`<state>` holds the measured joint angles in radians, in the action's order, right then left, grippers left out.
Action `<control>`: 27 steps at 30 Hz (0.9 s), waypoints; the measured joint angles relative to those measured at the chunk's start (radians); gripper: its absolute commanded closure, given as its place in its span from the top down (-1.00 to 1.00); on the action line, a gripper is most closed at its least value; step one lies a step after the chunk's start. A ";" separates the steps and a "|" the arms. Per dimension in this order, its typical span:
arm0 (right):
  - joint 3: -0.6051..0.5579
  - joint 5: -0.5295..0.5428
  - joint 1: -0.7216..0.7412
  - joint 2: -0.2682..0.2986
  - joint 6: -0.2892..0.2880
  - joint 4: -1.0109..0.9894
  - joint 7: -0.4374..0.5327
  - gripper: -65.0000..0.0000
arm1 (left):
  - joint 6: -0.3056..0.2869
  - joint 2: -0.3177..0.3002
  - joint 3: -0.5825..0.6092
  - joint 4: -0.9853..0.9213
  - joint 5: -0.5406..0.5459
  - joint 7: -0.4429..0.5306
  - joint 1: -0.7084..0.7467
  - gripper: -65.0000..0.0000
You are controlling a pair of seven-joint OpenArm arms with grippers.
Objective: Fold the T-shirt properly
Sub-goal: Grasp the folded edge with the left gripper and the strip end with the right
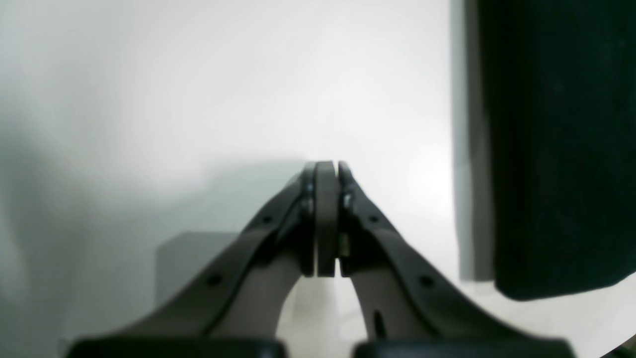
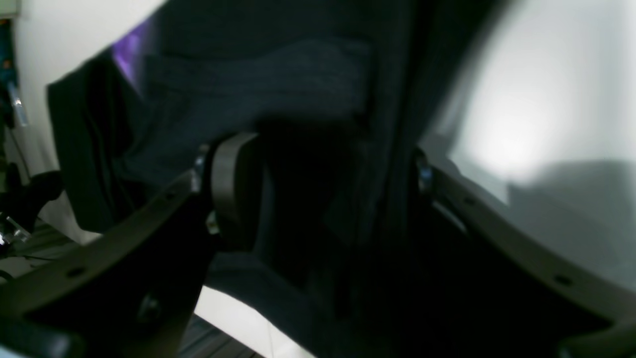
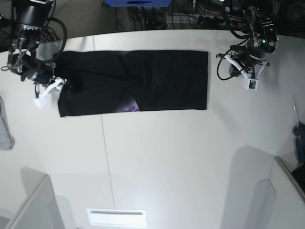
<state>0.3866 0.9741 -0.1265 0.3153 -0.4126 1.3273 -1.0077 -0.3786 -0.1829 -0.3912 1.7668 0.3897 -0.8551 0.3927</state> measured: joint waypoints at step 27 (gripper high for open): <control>-0.031 -0.058 -0.023 0.024 0.096 0.089 0.037 -1.00 | 0.004 0.045 0.344 -0.067 0.015 0.056 -0.079 -1.00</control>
<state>0.3557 0.9157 -0.1493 0.3393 -0.3164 1.4158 -0.9710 -0.3748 -0.1379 -0.0475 1.7000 0.4046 -0.7994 0.3138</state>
